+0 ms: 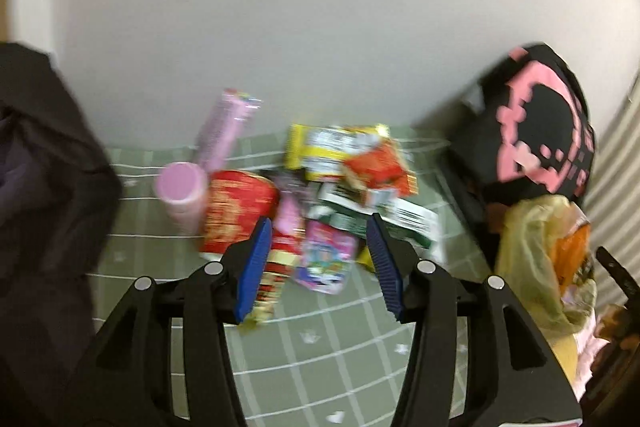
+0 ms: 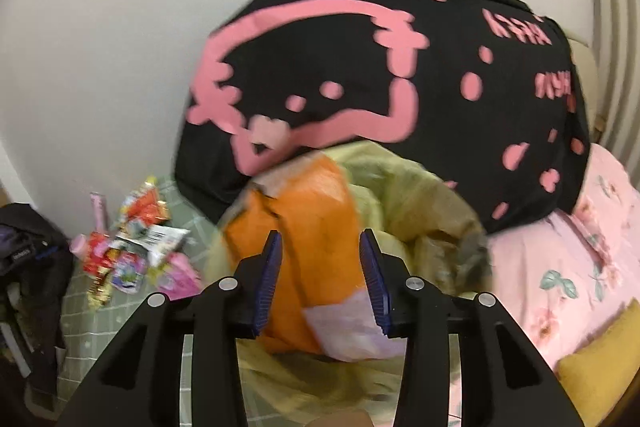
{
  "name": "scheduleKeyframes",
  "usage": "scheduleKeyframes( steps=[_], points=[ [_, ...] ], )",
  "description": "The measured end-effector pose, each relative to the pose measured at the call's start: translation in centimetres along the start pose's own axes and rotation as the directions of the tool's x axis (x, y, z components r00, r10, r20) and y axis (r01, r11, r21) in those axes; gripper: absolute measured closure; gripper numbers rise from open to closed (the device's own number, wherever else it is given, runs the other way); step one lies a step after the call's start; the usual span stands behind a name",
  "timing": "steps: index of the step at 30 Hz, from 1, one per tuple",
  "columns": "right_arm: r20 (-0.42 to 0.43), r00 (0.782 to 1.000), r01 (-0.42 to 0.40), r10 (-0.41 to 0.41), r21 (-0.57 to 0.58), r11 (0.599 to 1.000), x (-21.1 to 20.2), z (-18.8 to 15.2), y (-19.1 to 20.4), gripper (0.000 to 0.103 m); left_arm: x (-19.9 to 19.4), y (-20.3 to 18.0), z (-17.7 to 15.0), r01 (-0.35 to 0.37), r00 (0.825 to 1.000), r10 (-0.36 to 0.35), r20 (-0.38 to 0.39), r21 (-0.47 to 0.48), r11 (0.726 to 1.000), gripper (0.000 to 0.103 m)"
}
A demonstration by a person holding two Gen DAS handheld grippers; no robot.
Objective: Collect trash
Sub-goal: 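Open the left tool to drop the orange bag into the trash bag, then grasp the pink rainbow-edged wrapper with the left tool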
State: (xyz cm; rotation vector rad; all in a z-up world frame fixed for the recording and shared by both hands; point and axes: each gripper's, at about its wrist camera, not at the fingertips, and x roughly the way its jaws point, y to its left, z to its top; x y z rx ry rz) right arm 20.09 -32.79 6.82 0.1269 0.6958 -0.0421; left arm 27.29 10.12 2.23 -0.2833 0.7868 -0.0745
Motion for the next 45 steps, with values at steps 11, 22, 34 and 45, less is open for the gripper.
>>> scheduleKeyframes(
  steps=[11,22,34,45],
  points=[
    [0.020,0.954,-0.296,0.300,-0.118,0.948,2.3,-0.9,8.8,0.053,-1.9,7.7,-0.9,-0.154,0.987,0.159,0.026,-0.129,0.980,0.056],
    [-0.128,0.928,-0.373,0.351,-0.252,0.893,6.0,-2.2,14.5,0.053,-1.5,9.1,-2.3,-0.132,0.990,0.138,0.043,-0.128,0.983,0.056],
    [-0.155,0.941,-0.336,0.303,-0.290,0.896,8.4,-2.6,16.3,0.053,1.8,6.5,-0.3,-0.061,0.997,0.060,0.049,0.013,0.998,0.056],
    [-0.225,0.953,-0.266,0.205,-0.286,0.921,12.1,-2.1,18.3,0.053,11.2,5.3,6.6,-0.154,0.988,0.150,0.037,0.163,0.975,0.056]
  ],
)
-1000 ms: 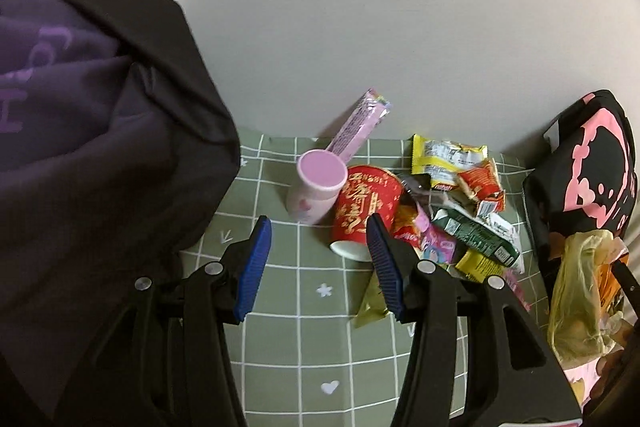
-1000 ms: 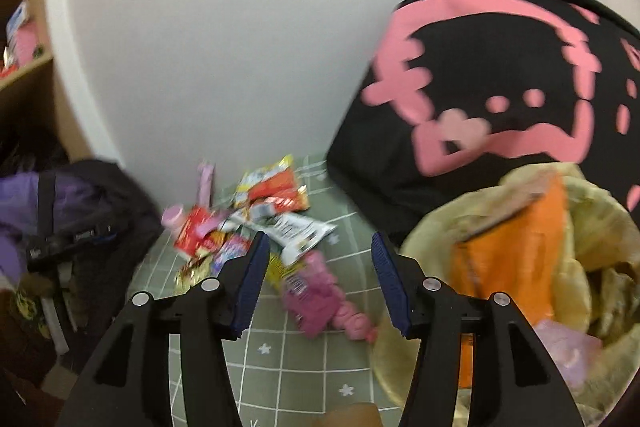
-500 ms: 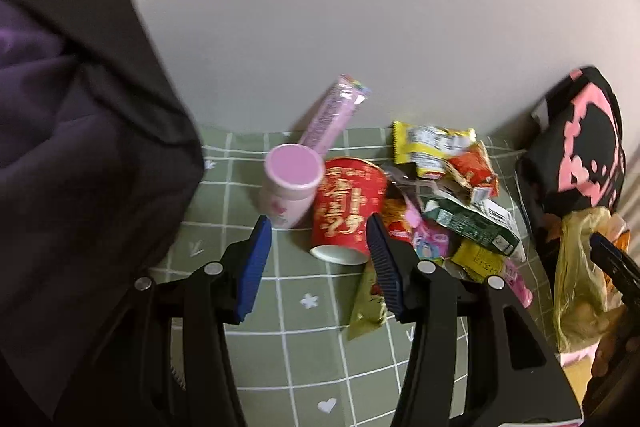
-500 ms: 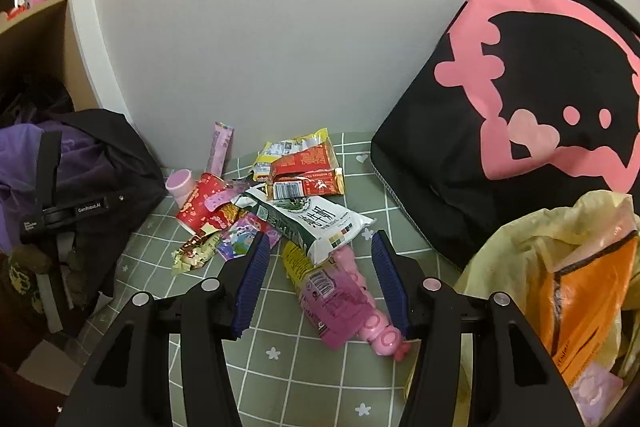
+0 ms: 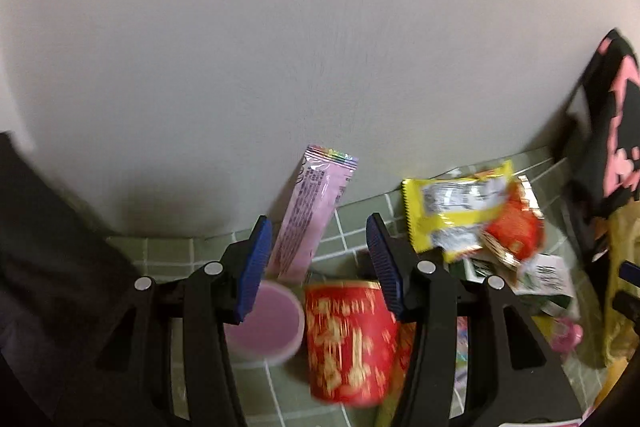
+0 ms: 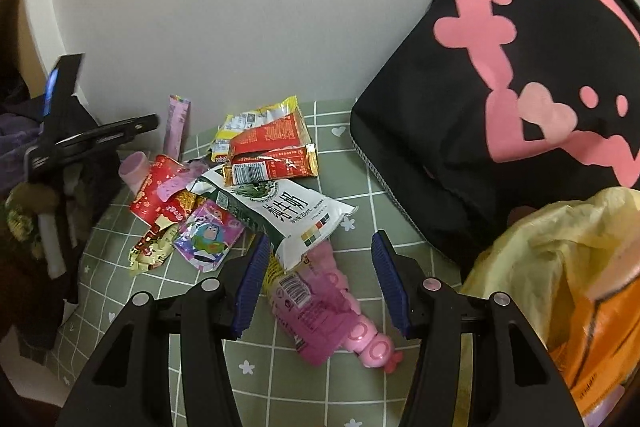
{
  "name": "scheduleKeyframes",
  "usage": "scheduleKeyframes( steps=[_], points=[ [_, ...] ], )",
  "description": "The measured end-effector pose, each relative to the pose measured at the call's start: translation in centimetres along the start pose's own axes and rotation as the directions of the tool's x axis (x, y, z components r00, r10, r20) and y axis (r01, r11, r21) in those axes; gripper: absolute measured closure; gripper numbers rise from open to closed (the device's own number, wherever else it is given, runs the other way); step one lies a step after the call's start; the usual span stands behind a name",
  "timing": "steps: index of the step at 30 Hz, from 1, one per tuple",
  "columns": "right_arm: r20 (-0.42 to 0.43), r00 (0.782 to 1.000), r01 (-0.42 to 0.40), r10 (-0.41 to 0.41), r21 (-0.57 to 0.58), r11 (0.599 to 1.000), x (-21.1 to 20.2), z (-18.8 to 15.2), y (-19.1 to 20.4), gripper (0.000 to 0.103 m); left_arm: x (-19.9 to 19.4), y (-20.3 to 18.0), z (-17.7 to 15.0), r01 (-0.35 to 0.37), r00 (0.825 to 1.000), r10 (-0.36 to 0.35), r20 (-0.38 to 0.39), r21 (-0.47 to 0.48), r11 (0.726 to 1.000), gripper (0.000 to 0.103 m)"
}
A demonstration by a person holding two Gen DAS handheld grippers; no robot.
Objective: Collect trash
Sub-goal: 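Grasp the pink rainbow-edged wrapper with the left tool, then grasp the red and gold wrapper with the right tool while the left tool holds the pink wrapper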
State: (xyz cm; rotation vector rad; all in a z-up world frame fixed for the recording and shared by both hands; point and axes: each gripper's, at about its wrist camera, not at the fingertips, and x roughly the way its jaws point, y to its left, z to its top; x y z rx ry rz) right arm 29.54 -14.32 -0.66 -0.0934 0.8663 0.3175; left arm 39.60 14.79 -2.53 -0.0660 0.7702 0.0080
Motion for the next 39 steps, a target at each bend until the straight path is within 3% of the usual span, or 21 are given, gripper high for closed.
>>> scheduleKeyframes(
  steps=[5,6,7,9,13,17,20,27,32,35,37,39],
  points=[
    [-0.047,0.999,-0.008,0.008,0.020,1.000,1.2,0.2,-0.4,0.053,3.8,-0.7,1.0,-0.056,0.997,0.057,-0.052,0.026,0.998,0.056],
    [-0.051,0.999,-0.006,0.007,0.020,1.000,1.3,0.3,-0.4,0.053,4.4,-0.7,1.1,-0.059,0.996,0.060,-0.068,0.023,0.998,0.061],
    [-0.054,0.999,-0.004,0.005,0.019,1.000,1.4,0.3,-0.5,0.053,4.8,-0.6,1.2,-0.054,0.995,0.055,-0.080,0.022,0.998,0.074],
    [-0.053,0.999,-0.002,0.003,0.017,1.000,1.5,0.6,-0.6,0.053,5.4,-0.4,1.3,-0.043,0.993,0.043,-0.111,0.009,0.999,0.082],
    [-0.022,0.999,-0.037,0.037,0.020,0.999,1.7,1.8,-0.5,0.053,2.6,0.6,2.0,0.018,0.998,-0.024,-0.064,-0.086,0.996,0.085],
    [-0.002,0.996,-0.085,0.085,0.026,0.996,3.0,3.6,0.4,0.053,-3.1,1.0,2.4,0.083,0.996,-0.084,0.000,-0.164,0.983,0.085],
    [0.009,0.993,-0.117,0.117,0.036,0.992,4.7,5.2,1.3,0.053,-6.2,1.1,1.2,0.122,0.992,-0.126,-0.008,-0.195,0.973,0.084],
    [0.008,0.995,-0.096,0.096,0.125,0.987,9.7,7.8,1.0,0.053,-9.6,1.7,-5.6,0.074,0.992,-0.094,-0.089,-0.210,0.975,0.083],
    [-0.063,0.991,-0.110,0.119,0.131,0.985,12.5,8.2,1.3,0.053,-11.1,3.9,-8.6,0.036,0.989,-0.072,-0.130,-0.265,0.964,0.083],
    [-0.091,0.979,-0.170,0.183,0.137,0.976,13.1,7.8,1.9,0.064,-11.8,5.5,-9.6,0.016,0.989,-0.061,-0.138,-0.309,0.951,0.083],
    [-0.107,0.973,-0.193,0.204,0.108,0.975,12.9,7.4,2.8,0.082,-12.1,5.9,-9.9,0.009,0.989,-0.056,-0.135,-0.328,0.945,0.083],
    [-0.113,0.970,-0.208,0.215,0.066,0.976,12.4,7.1,3.7,0.088,-12.4,6.2,-10.0,0.008,0.990,-0.056,-0.131,-0.340,0.941,0.083]
  ],
)
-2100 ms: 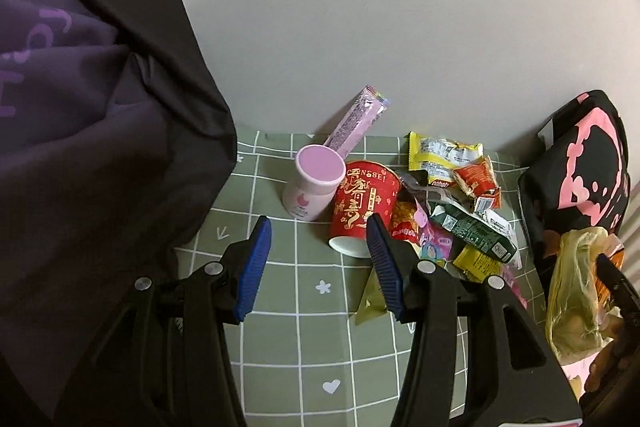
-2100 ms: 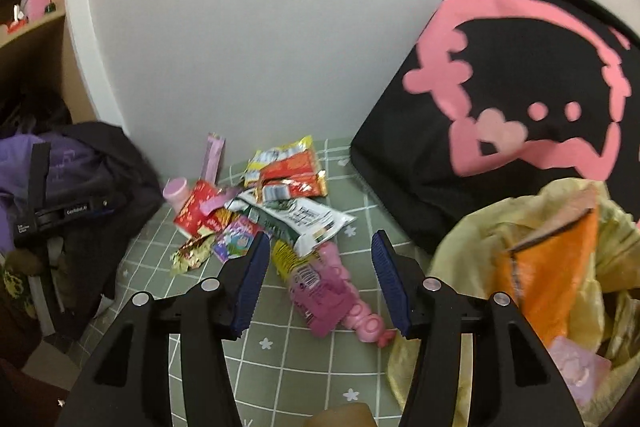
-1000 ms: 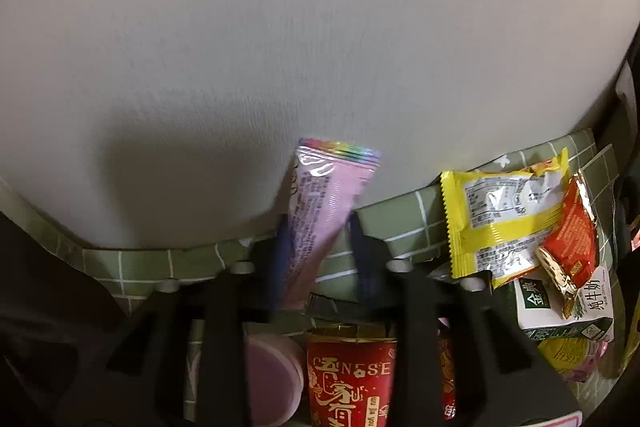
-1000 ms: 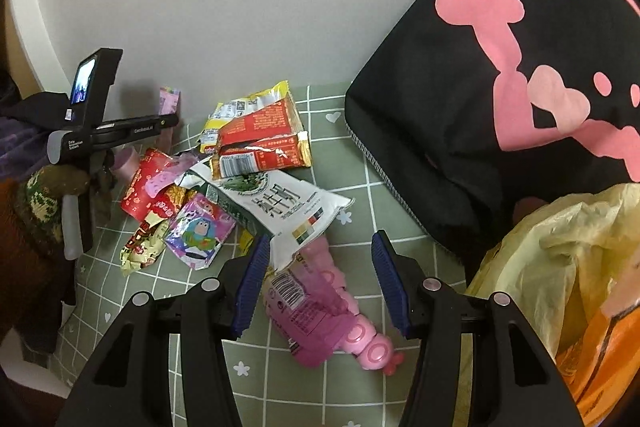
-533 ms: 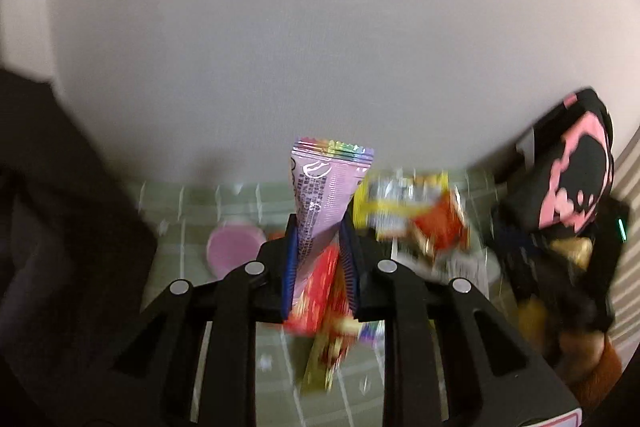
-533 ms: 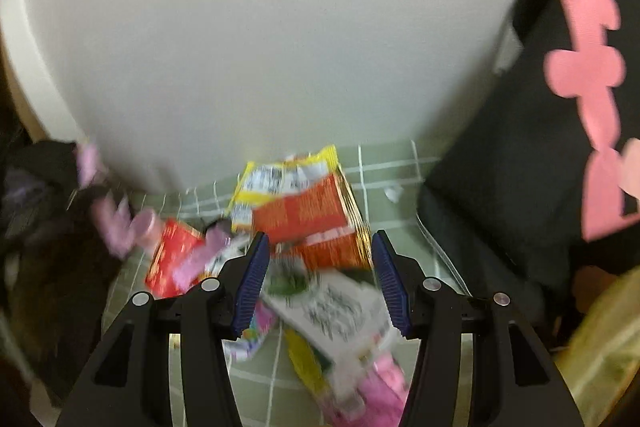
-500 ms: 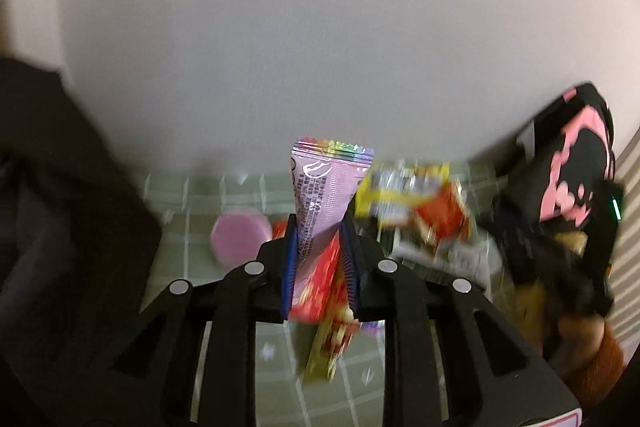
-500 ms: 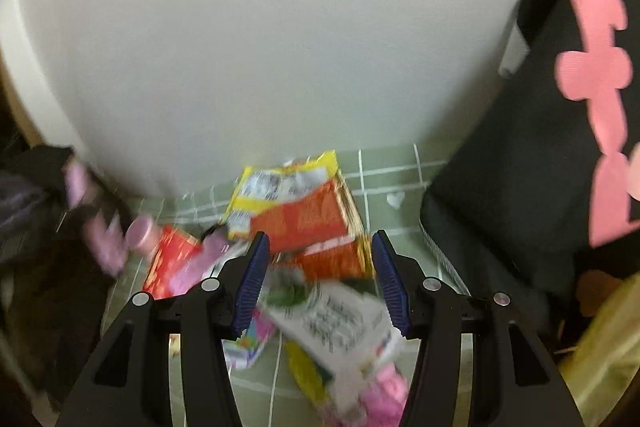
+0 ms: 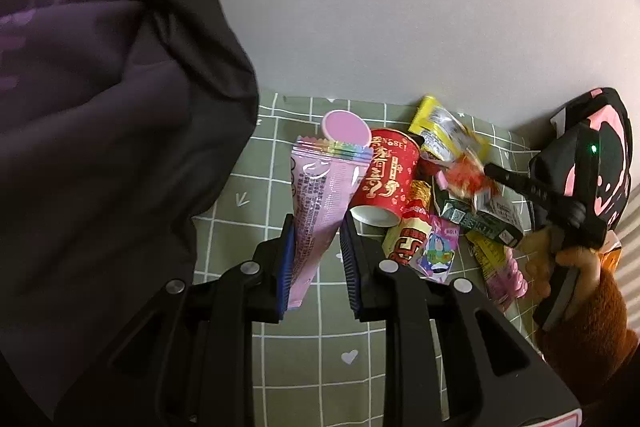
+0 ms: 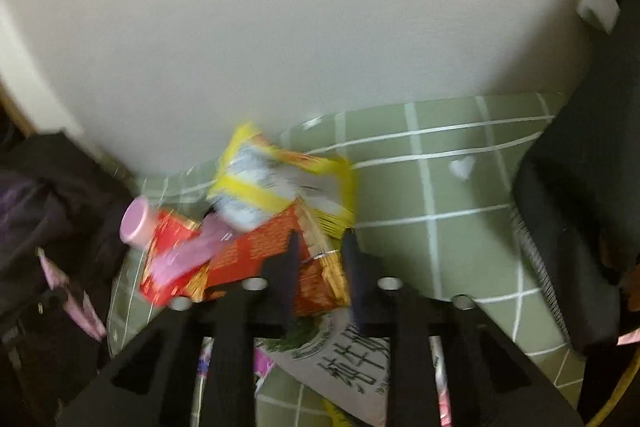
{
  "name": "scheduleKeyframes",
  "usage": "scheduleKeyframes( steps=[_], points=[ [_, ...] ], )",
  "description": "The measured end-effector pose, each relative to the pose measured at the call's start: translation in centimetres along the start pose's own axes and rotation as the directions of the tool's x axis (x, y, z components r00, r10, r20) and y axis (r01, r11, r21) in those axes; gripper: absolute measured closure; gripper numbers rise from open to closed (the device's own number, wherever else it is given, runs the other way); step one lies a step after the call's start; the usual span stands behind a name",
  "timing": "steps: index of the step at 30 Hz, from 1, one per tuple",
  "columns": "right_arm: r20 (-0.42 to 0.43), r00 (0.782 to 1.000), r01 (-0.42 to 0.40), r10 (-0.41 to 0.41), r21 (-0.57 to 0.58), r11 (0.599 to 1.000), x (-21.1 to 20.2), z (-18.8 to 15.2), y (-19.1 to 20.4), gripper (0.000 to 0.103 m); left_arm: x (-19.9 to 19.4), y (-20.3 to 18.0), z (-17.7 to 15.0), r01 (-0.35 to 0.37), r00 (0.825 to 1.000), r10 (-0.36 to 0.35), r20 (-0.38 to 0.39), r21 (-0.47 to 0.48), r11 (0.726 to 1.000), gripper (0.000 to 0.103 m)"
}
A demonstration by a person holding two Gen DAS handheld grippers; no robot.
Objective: Collect trash
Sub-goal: 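Grasp the red and gold wrapper with the right tool while the left tool holds the pink wrapper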
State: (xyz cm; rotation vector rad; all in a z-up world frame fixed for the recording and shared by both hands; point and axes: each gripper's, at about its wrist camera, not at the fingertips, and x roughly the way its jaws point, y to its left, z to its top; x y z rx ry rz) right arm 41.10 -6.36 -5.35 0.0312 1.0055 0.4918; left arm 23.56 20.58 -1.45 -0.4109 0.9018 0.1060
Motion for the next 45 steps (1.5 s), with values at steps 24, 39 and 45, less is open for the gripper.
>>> scheduleKeyframes(
  steps=[24,39,45],
  points=[
    [0.086,0.996,-0.033,0.027,0.071,0.997,-3.8,-7.4,5.4,0.050,-1.1,0.8,-1.0,0.046,0.999,-0.046,0.002,-0.026,0.999,0.082],
    [0.123,0.987,-0.100,0.107,-0.059,0.993,-7.9,-5.7,7.1,0.080,-3.0,-1.1,-0.2,0.057,0.997,-0.059,0.053,0.042,0.998,0.082],
    [0.196,0.977,-0.057,0.079,-0.111,0.992,-13.7,-5.1,6.1,0.080,-4.5,-4.7,1.2,0.088,0.989,-0.101,0.107,0.119,0.989,0.082]
  ],
)
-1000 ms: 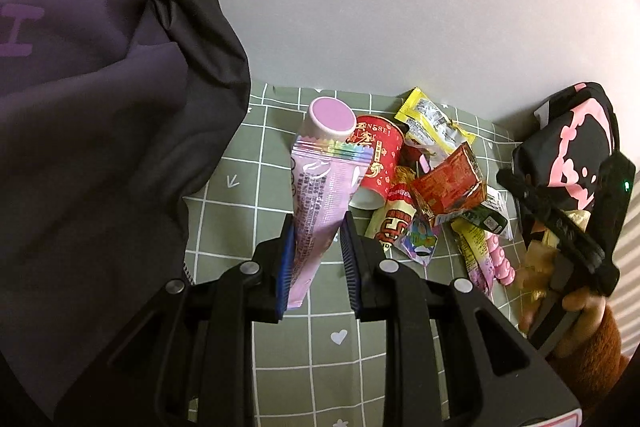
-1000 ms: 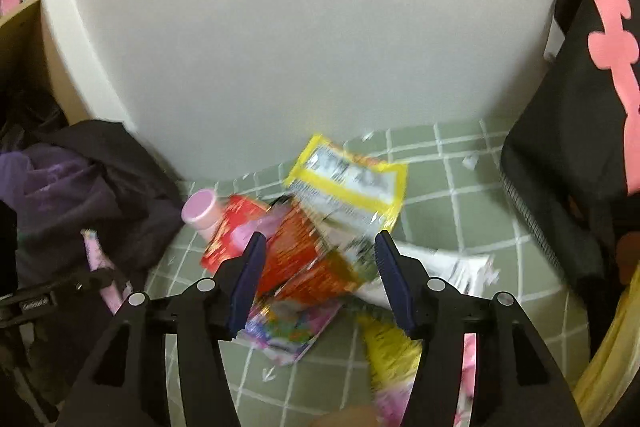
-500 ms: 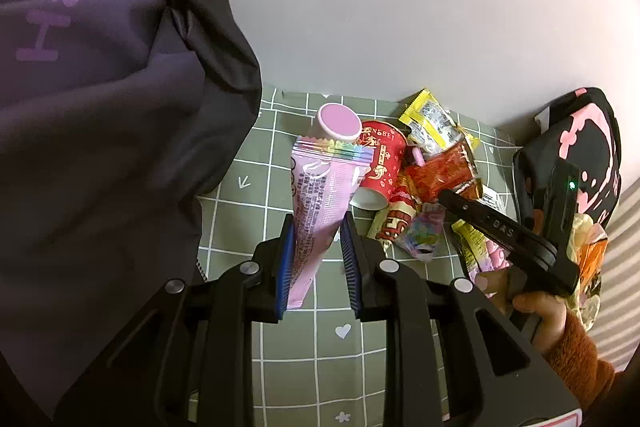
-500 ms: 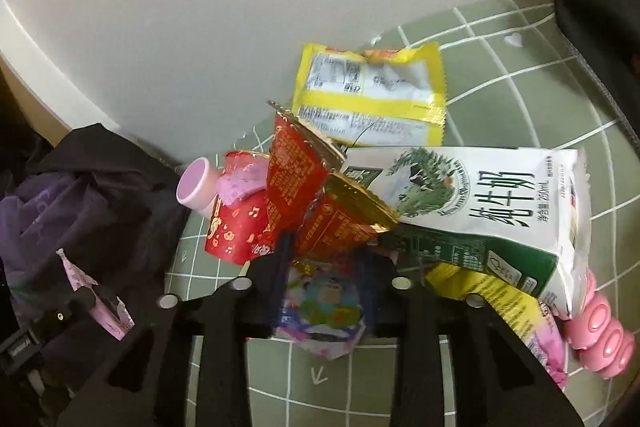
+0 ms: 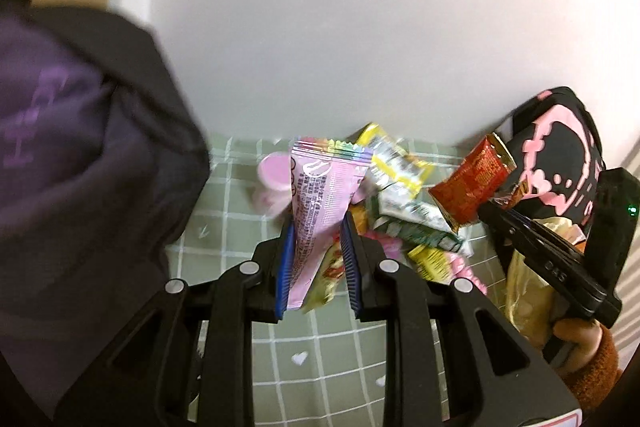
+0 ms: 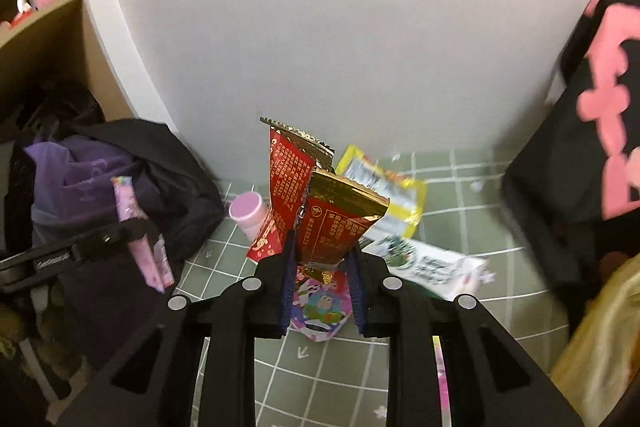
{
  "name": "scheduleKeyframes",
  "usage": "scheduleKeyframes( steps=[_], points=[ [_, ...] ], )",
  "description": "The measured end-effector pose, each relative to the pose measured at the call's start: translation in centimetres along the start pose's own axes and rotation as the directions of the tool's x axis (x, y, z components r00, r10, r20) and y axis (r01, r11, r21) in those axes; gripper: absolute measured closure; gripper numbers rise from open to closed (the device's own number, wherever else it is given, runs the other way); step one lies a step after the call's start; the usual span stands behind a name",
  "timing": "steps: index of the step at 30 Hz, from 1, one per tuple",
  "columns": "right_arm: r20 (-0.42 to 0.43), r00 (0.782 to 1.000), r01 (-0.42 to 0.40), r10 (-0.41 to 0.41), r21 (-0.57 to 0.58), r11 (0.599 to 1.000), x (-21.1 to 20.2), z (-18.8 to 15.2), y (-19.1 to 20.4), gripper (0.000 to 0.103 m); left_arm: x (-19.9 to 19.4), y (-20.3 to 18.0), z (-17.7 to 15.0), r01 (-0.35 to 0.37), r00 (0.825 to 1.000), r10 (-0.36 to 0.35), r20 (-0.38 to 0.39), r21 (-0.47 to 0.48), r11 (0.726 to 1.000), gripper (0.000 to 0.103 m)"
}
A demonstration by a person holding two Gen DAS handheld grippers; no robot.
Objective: Collect trash
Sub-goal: 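Grasp the red and gold wrapper with the right tool while the left tool holds the pink wrapper, then carry both wrappers over the yellow trash bag with both tools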
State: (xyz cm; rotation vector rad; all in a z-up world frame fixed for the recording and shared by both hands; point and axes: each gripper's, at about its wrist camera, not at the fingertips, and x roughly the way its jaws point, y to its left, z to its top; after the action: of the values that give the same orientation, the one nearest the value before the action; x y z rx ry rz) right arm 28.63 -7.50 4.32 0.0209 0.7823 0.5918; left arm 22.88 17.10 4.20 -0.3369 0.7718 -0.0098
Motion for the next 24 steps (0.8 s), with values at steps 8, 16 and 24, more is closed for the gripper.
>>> scheduleKeyframes(
  steps=[8,16,24],
  points=[
    [0.078,0.992,0.101,-0.098,-0.031,0.994,-6.4,0.6,-2.5,0.080,-0.6,-6.3,2.0,0.076,0.996,-0.081,0.041,0.105,0.992,0.082],
    [0.155,0.960,0.238,-0.235,-0.005,0.971,-12.6,0.5,-6.8,0.080,-0.1,-13.5,2.9,0.187,0.980,-0.197,0.030,0.208,0.960,0.082],
    [0.185,0.908,0.367,-0.375,0.080,0.927,-18.2,-1.1,-12.1,0.080,1.7,-22.2,2.2,0.362,0.931,-0.358,-0.070,0.294,0.885,0.082]
  ],
)
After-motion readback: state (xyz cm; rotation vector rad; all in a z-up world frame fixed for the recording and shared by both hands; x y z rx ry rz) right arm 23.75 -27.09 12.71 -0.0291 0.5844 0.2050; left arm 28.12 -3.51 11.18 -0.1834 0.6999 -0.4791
